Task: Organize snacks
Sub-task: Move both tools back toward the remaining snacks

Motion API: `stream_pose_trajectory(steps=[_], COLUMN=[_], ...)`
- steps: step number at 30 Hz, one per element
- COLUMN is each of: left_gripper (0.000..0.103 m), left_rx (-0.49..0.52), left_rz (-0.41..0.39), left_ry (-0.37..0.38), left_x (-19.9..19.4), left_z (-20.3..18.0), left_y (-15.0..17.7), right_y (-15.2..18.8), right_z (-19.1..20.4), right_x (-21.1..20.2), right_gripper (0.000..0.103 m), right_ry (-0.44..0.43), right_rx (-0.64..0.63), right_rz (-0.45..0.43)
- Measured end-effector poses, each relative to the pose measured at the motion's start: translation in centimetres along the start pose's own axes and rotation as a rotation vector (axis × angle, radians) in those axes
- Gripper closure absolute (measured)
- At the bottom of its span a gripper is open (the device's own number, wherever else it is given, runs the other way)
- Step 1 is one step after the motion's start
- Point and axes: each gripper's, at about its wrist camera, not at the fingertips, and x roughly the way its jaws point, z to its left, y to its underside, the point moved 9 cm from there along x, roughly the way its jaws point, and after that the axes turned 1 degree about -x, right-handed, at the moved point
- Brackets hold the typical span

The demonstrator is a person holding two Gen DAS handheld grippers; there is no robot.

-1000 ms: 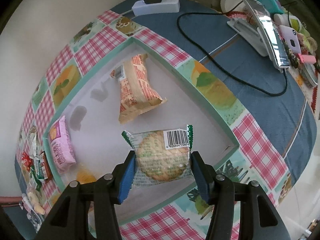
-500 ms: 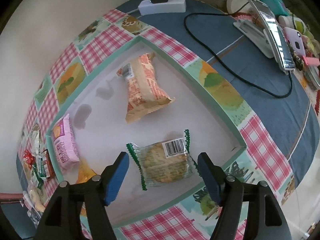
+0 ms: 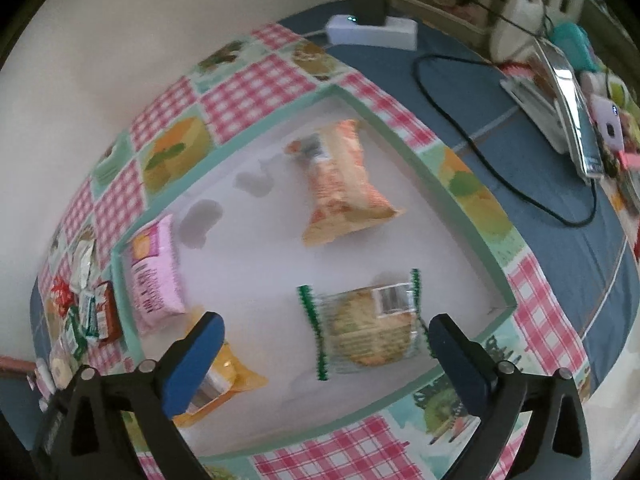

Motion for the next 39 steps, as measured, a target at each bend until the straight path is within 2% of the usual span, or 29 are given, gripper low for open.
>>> stream_pose_trajectory(steps=[9,18,26,30,35,39], left_gripper=[0.009,0.009,0.009,0.009,0.009,0.009], left_rx=[-0.218,-0.306,-0.397,-0.461,-0.531,-0.575], left_rz=[0.009,-0.037,-0.039,-0.035,-0.018,-0.010], left_ry=[-0.114,-0.203,-0.209,-0.187,-0.158,-0.164], left_x=[1.4,0.4,0.3,0.6,1.4,1.9], left_z=[10.7,17.8,22.1,24.4,27.2,29.3], left_y=[-1.4,-2.4,-2.4,-2.3,-2.0,-1.7], right_y=[2.0,5.4,7.5,8.2,8.8,8.9], right_z=[5.9,13.3,17.3,19.2,21.3,22.6], right_x=[-1.3,-1.7,-1.9,-1.5,-0.7,-0.3], right_gripper=[0.000,0.000,0.000,0.000,0.000,0.000], right_ry=[-0.053,-0.141,-0.170,-0.178,-0.200,-0.211], right_rx=[-0.165,-0.357,-0.484,-0.534,-0.557,-0.549], right_rz=[-0.031,-0.044,-0.064,-0.064,-0.047,-0.047])
